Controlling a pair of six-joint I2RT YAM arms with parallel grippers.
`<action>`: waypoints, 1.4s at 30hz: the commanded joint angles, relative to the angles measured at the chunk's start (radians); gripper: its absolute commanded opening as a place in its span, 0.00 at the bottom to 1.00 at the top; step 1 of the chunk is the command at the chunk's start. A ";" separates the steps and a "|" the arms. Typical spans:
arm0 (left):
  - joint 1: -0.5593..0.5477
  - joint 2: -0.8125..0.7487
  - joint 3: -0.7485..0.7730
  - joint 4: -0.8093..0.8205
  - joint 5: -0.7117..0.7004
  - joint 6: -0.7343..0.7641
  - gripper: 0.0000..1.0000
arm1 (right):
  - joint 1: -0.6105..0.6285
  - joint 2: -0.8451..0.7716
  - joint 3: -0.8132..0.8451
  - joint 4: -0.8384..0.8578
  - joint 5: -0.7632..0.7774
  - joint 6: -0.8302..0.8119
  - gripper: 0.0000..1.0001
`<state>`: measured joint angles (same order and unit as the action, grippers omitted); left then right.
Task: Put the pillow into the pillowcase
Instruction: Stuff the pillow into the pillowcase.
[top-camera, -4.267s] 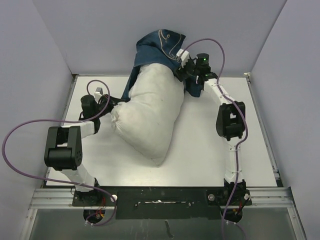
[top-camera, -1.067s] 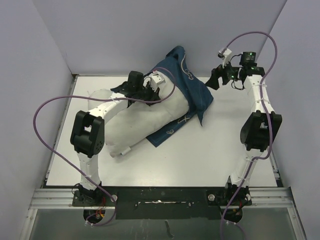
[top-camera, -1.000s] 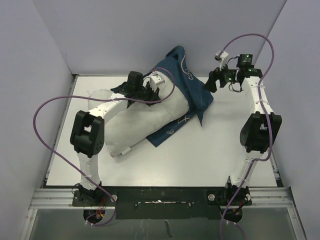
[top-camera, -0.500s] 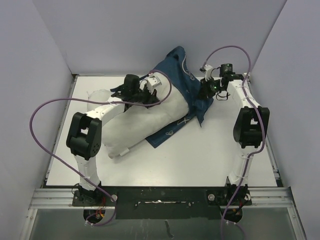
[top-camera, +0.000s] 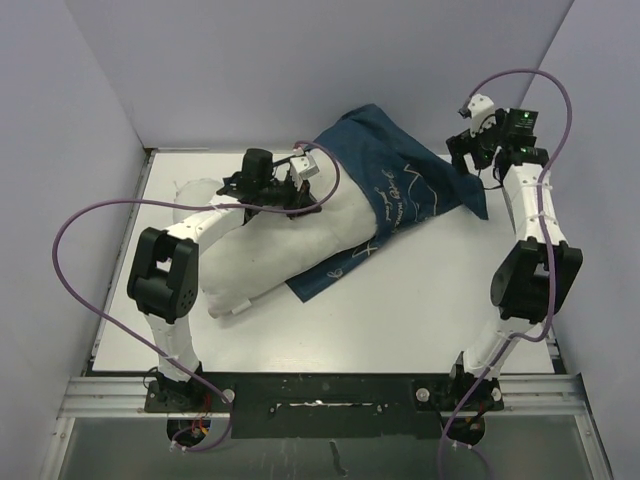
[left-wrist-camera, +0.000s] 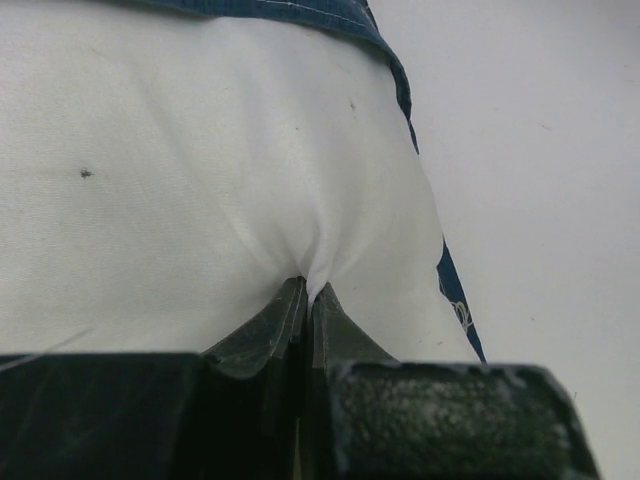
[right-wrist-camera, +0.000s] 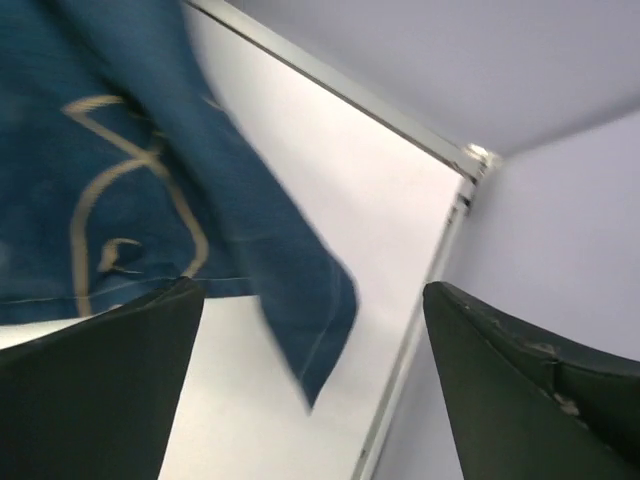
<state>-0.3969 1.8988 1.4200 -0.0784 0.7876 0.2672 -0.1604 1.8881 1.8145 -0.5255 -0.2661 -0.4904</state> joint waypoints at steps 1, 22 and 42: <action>0.001 -0.045 0.031 -0.010 0.115 -0.006 0.00 | 0.079 -0.186 -0.080 0.009 -0.430 -0.093 0.98; 0.000 -0.058 -0.062 0.245 0.147 -0.199 0.00 | 0.510 0.061 0.013 0.063 0.116 -0.082 0.58; -0.014 -0.052 -0.117 0.500 -0.572 -0.819 0.00 | 0.627 -0.004 0.019 0.072 -0.618 0.508 0.00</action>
<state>-0.4103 1.8988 1.3632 0.1562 0.4309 -0.2916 0.4755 1.9476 1.8957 -0.5835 -0.7376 -0.2661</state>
